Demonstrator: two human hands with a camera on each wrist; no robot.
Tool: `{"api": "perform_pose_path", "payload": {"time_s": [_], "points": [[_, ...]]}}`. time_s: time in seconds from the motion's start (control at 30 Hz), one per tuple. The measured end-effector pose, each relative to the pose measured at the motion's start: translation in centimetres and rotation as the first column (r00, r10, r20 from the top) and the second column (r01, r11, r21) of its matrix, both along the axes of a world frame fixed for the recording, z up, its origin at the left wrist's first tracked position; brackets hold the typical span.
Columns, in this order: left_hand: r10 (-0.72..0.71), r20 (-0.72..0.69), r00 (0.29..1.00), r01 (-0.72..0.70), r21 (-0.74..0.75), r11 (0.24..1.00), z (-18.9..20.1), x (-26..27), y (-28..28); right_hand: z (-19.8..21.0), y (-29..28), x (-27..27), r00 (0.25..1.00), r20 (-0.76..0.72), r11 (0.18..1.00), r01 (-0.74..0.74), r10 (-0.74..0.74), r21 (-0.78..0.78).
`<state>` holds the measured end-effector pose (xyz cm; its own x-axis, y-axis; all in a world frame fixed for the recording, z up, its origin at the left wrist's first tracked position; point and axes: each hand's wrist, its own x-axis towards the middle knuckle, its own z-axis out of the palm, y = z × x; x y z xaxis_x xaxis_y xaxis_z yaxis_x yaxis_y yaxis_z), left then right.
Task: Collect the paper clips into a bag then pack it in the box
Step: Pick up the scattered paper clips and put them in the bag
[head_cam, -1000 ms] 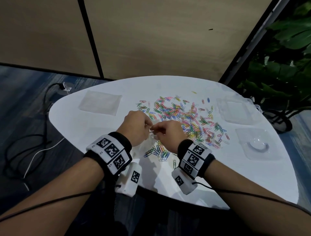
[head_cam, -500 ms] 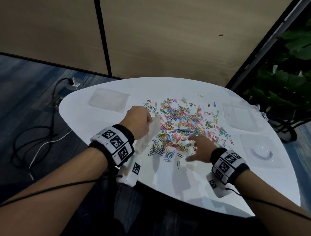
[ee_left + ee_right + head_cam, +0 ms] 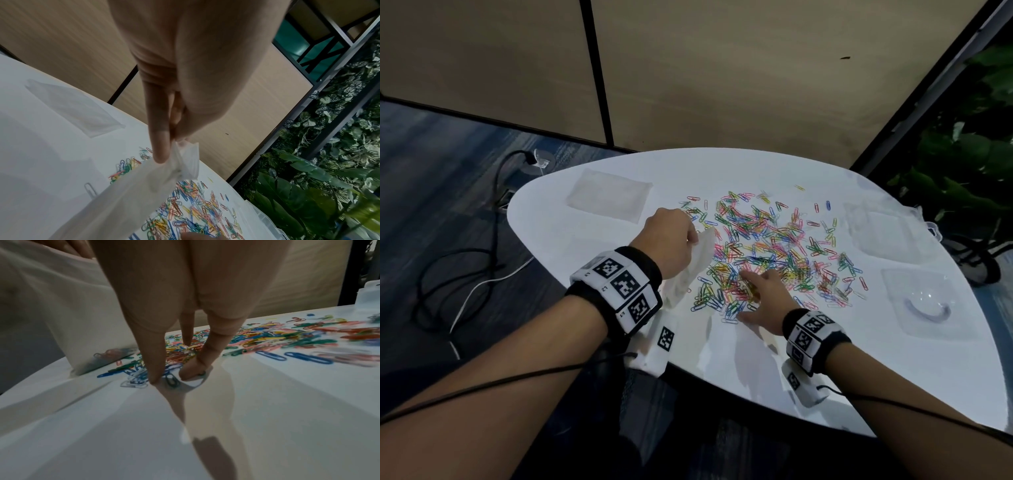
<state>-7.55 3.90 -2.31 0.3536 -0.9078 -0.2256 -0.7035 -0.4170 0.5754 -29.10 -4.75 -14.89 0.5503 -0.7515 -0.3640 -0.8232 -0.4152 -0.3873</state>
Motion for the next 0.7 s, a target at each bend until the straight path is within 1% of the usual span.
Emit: {"api": "perform_pose_path", "payload": {"time_s": [0.1,0.2,0.3,0.37,0.43,0.5,0.53,0.6,0.63,0.7], "points": [[0.001,-0.014,1.0,0.0,0.002,1.0,0.0,0.2,0.1,-0.3,-0.2,0.8,0.999,0.015,0.997,-0.041,0.042,-0.06],[-0.012,-0.017,1.0,0.012,0.01,1.0,-0.2,0.1,0.2,-0.4,-0.1,1.4,0.996,0.001,0.984,-0.091,0.092,-0.152],[-0.019,-0.013,1.0,0.019,0.01,1.0,-0.2,0.0,0.1,-0.1,-0.2,1.5,0.993,0.034,0.97,-0.104,0.114,-0.22],[-0.03,-0.006,1.0,0.03,0.012,0.999,-0.1,-0.1,0.1,0.0,-0.4,1.1,0.993,0.05,0.971,-0.092,0.106,-0.222],[-0.033,-0.002,0.999,0.033,0.014,0.999,0.0,-0.1,0.1,0.2,-0.8,0.6,0.995,0.096,0.981,-0.022,0.041,-0.193],[-0.034,0.002,0.999,0.034,0.013,0.999,0.0,-0.1,0.2,0.8,-1.3,0.1,0.98,0.155,0.986,0.138,-0.123,-0.09],[-0.033,0.002,0.999,0.033,0.014,0.999,0.0,-0.1,0.2,1.0,-1.7,-0.1,0.961,0.183,0.977,0.214,-0.207,-0.021],[-0.033,0.003,0.999,0.032,0.018,0.999,0.1,-0.1,0.1,1.6,-2.5,-0.2,0.912,0.247,0.943,0.303,-0.328,0.136],[-0.032,0.007,0.999,0.032,0.018,0.999,0.1,-0.2,0.1,2.3,-2.7,0.0,0.87,0.309,0.917,0.322,-0.385,0.237],[-0.03,0.011,0.999,0.03,0.015,0.999,0.1,-0.2,-0.1,4.1,-2.8,0.7,0.721,0.455,0.828,0.303,-0.523,0.472]]}}
